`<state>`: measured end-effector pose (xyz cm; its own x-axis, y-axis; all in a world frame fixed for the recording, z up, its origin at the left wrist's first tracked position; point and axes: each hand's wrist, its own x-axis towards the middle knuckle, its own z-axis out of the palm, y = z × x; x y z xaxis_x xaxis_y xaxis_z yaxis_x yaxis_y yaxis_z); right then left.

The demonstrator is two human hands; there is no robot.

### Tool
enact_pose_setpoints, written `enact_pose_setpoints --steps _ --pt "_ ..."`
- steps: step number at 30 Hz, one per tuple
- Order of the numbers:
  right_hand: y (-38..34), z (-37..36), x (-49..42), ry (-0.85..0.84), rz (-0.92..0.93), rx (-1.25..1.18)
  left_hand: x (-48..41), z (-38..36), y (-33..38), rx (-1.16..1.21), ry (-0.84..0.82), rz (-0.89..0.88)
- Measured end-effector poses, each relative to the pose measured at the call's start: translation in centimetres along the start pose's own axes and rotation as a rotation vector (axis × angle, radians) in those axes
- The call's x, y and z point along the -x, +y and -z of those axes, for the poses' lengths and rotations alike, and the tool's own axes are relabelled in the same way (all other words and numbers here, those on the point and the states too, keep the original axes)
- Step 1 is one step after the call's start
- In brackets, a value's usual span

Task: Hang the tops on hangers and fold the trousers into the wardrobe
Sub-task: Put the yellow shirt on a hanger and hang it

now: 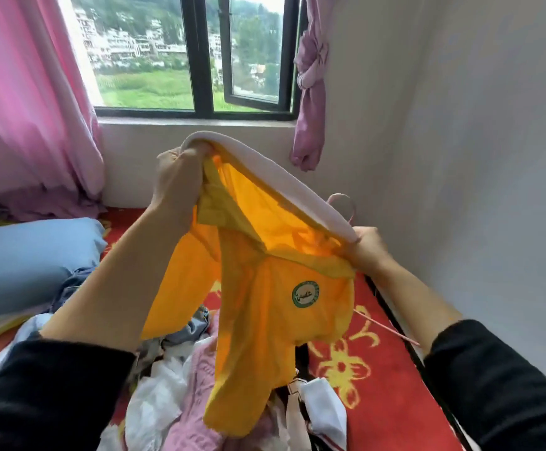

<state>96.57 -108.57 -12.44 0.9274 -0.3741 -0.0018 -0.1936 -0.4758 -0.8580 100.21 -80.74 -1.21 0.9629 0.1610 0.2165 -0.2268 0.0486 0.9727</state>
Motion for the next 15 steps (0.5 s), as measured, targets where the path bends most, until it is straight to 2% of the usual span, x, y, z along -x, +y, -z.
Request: enact_pose_setpoints --steps 3,5,7,11,13,15 --pt "-3.9 2.1 -0.6 0.121 0.109 -0.237 -1.3 2.6 -1.5 -0.213 0.015 -0.007" --pt "-5.1 2.9 -0.9 0.172 0.106 -0.218 -1.6 4.0 -3.2 -0.337 -0.024 0.05" --pt "-4.9 2.6 -1.2 0.127 0.084 -0.106 -1.3 4.7 -4.8 -0.397 -0.059 0.116" --pt "-3.6 1.1 -1.1 0.023 0.025 -0.028 -0.9 4.3 -6.9 -0.311 -0.026 0.229" --pt "-2.8 0.5 -0.8 -0.05 -0.011 -0.044 -0.7 3.4 -7.6 -0.326 -0.006 0.268" --pt "-2.2 0.0 -0.5 -0.091 -0.031 -0.161 -0.5 2.4 -8.4 -0.374 -0.016 0.274"
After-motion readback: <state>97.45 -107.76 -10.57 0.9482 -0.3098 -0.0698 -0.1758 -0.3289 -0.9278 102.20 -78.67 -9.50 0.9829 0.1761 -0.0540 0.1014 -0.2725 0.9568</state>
